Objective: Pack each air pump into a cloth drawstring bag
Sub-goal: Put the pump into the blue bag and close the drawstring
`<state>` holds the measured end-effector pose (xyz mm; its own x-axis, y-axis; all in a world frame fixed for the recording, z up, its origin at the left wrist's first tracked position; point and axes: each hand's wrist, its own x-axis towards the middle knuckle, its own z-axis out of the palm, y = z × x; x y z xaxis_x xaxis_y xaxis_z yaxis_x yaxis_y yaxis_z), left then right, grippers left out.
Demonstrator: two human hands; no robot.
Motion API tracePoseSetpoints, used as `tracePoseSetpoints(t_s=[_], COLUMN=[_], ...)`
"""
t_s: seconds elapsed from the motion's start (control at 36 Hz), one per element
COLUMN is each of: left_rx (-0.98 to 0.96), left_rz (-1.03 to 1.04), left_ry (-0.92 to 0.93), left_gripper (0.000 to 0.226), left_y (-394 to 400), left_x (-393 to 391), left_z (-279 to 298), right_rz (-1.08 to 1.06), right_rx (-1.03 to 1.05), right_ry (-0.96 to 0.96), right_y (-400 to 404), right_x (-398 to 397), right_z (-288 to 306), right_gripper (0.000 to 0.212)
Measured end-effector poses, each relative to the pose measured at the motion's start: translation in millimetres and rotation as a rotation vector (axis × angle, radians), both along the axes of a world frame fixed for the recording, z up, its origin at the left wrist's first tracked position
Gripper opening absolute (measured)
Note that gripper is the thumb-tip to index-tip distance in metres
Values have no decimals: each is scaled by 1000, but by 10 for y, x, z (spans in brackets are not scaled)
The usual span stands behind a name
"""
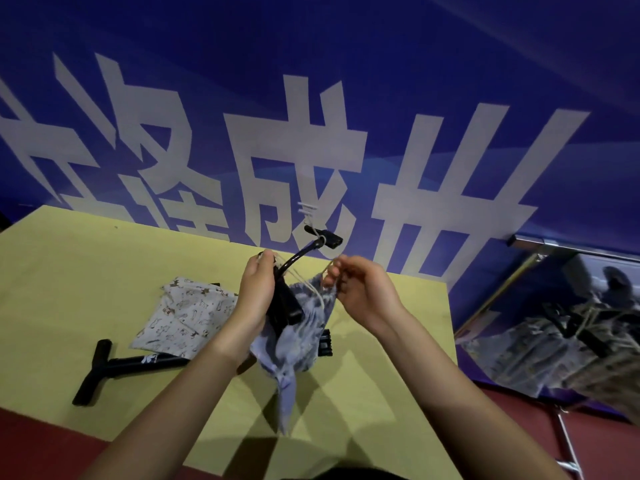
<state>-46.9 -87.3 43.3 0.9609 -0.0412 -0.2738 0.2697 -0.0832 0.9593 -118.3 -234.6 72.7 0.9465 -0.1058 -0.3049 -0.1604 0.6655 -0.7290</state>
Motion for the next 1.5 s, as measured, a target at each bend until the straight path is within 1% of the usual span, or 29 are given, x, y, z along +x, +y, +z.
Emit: tracePoseSetpoints(t_s=[0.03, 0.06, 0.08, 0.14, 0.25, 0.31, 0.36, 0.42, 0.44, 0.5, 0.58, 0.67, 0.69, 0.72, 0.75, 0.81, 0.83, 0.89, 0.92, 0.94, 1.03, 1.14, 1.25, 1.28, 1.31, 1.39, 1.42, 1.44, 1.5], left_rx=[2, 6, 14, 40, 54, 62, 68, 74, 77, 101, 133, 117, 109, 102, 98, 87, 77, 59, 50, 39, 21, 10, -86, -84, -85, -35, -29, -27, -35], left_rz=[0, -1, 0, 0, -11, -17, -26, -49, -63, -82, -94, -108, -113, -117, -117, -116, -115, -111, -103, -96, -86, -94, -108, -117, -121, -123, -131, -137, -137], left_ry=[6, 9, 6, -12, -31, -34, -36, -55, -59, -61, -64, -49, -49, -50, -46, -32, -29, -22, -18, -15, -6, -21, 15, 11, 1, -19, -17, -13, -23], left_gripper=[46, 47, 47, 44, 39, 40, 41, 38, 34, 33, 42, 44, 44, 44, 44, 42, 41, 39, 39, 38, 39, 36, 30, 30, 30, 37, 38, 39, 34], left_y=[-13, -30, -49, -97, -167, -180, -191, -210, -220, -234, -245, -276, -293, -311, -326, -357, -374, -409, -422, -437, -488, -537, -627, -653, -679, -749, -771, -793, -844], left_x=[23, 43, 64, 83, 100, 114, 134, 162, 168, 186, 210, 184, 171, 159, 147, 120, 117, 111, 108, 108, 111, 111, 62, 42, 30, 5, -6, -21, -57], left_z=[-6, -12, -20, -12, -34, -46, -50, -52, -44, -28, -30, -27, -30, -32, -29, -11, -11, 2, 12, 16, 22, 12, 8, 10, 5, -20, -27, -25, -21], right_rz=[4, 18, 35, 42, -15, -28, -27, -23, -31, -76, -139, -108, -80, -50, -24, 6, 18, 66, 98, 127, 187, 146, 142, 121, 79, -43, -52, -44, 18], right_rx=[42, 40, -5, -166, -456, -520, -586, -673, -679, -591, -437, -367, -369, -379, -392, -451, -518, -687, -743, -769, -752, -799, -873, -861, -802, -484, -433, -431, -546], right_ry=[-23, -39, -48, -54, -51, -90, -169, -224, -235, -225, -195, -195, -184, -160, -116, 5, 64, 156, 187, 206, 211, 142, 153, 157, 150, 81, 77, 92, 134], right_y=[1, 20, 54, 126, 212, 212, 202, 201, 200, 190, 153, 120, 107, 90, 78, 46, 33, 16, 10, 4, -9, -66, -122, -131, -147, -255, -297, -342, -447], right_x=[-7, -13, -23, -45, -75, -93, -117, -133, -141, -147, -144, -139, -132, -125, -119, -105, -101, -107, -104, -103, -101, -140, -159, -155, -148, -148, -158, -171, -205], right_z=[34, 56, 65, 62, 103, 158, 233, 288, 303, 307, 275, 236, 222, 201, 182, 121, 86, 30, -2, -27, -36, 20, 51, 47, 50, 95, 126, 152, 198], right_gripper=[19, 16, 13, 11, 14, 14, 15, 13, 13, 15, 17, 20, 18, 13, 12, 24, 25, 17, 14, 15, 22, 16, 17, 17, 18, 24, 24, 22, 20])
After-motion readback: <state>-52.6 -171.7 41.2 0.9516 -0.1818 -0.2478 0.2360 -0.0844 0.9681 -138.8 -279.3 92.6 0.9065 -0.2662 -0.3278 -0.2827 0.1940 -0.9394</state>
